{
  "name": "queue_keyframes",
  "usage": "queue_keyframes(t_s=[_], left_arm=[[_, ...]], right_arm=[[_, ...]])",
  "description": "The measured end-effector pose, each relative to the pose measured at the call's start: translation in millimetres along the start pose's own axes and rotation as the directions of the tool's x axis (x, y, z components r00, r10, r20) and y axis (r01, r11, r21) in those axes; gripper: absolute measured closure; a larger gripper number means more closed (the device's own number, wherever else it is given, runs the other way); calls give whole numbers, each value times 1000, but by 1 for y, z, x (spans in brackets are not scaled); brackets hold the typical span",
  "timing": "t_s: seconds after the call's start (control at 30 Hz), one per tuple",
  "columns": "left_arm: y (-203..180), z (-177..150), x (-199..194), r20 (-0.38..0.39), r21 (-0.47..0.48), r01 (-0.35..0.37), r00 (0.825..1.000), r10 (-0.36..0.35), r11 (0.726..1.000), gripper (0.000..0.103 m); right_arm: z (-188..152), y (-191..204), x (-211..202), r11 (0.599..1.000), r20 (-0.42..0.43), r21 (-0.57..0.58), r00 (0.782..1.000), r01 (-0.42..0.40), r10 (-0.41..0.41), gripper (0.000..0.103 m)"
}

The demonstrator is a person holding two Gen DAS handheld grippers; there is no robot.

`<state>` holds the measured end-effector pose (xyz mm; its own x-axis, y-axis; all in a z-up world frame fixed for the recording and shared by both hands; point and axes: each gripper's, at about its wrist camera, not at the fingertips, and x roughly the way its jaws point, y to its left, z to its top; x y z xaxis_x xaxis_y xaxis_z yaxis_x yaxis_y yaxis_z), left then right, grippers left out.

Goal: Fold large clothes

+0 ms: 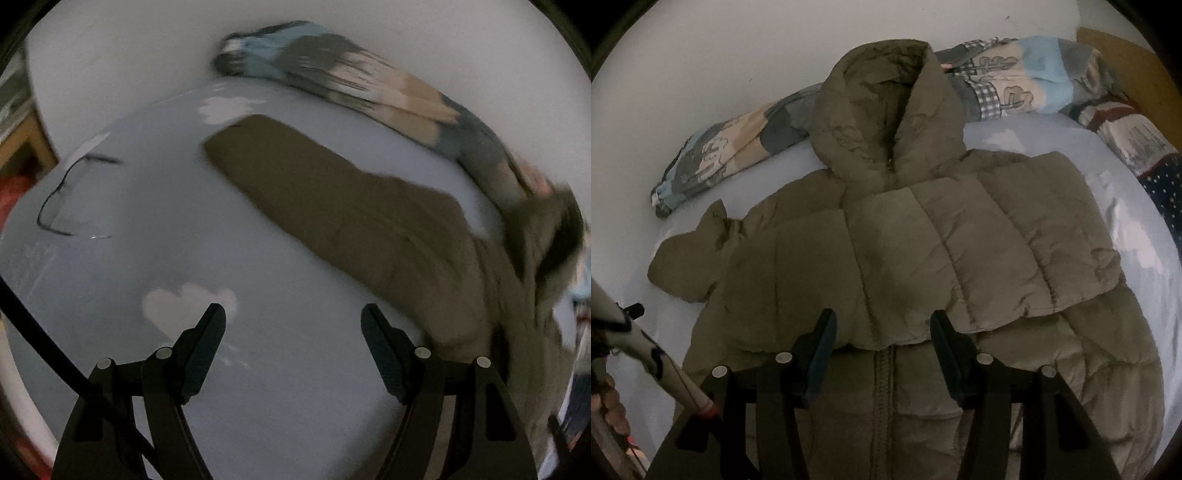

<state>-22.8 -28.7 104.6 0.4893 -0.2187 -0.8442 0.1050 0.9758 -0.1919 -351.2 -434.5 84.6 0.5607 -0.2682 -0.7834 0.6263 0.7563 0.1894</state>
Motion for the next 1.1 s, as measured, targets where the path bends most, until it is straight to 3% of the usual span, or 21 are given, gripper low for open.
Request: queue_keyframes(t_s=[0.17, 0.37, 0.43, 0.57, 0.7, 0.8, 1.07, 1.1], left_arm=[[51, 38, 23, -29, -157, 55, 998, -60, 986, 28], [94, 79, 54, -13, -338, 164, 984, -178, 927, 29], [103, 91, 66, -14, -379, 170, 982, -189, 910, 36], [120, 112, 92, -10, -427, 190, 977, -215, 884, 41], [133, 127, 120, 4, -499, 240, 962, -274, 833, 46], [136, 135, 138, -7, -505, 221, 966, -260, 835, 55], [134, 147, 172, 86, -535, 286, 954, -286, 795, 55], [129, 148, 172, 108, -528, 288, 956, -273, 799, 64]], right_arm=[[2, -8, -4, 1000, 10, 21, 1000, -5, 5, 46], [7, -15, 2, 999, 8, 46, 1000, 4, -4, 45], [8, -14, 3, 999, 11, 45, 1000, 3, -4, 45], [6, -14, 5, 999, 16, 29, 1000, 15, -15, 45], [4, -18, 8, 999, 3, 41, 1000, 9, -9, 45], [2, -16, 9, 999, 8, 25, 1000, 22, -22, 45], [0, -16, 15, 999, 14, 8, 999, 35, -35, 45], [-1, -16, 15, 999, 16, 6, 999, 38, -38, 45]])
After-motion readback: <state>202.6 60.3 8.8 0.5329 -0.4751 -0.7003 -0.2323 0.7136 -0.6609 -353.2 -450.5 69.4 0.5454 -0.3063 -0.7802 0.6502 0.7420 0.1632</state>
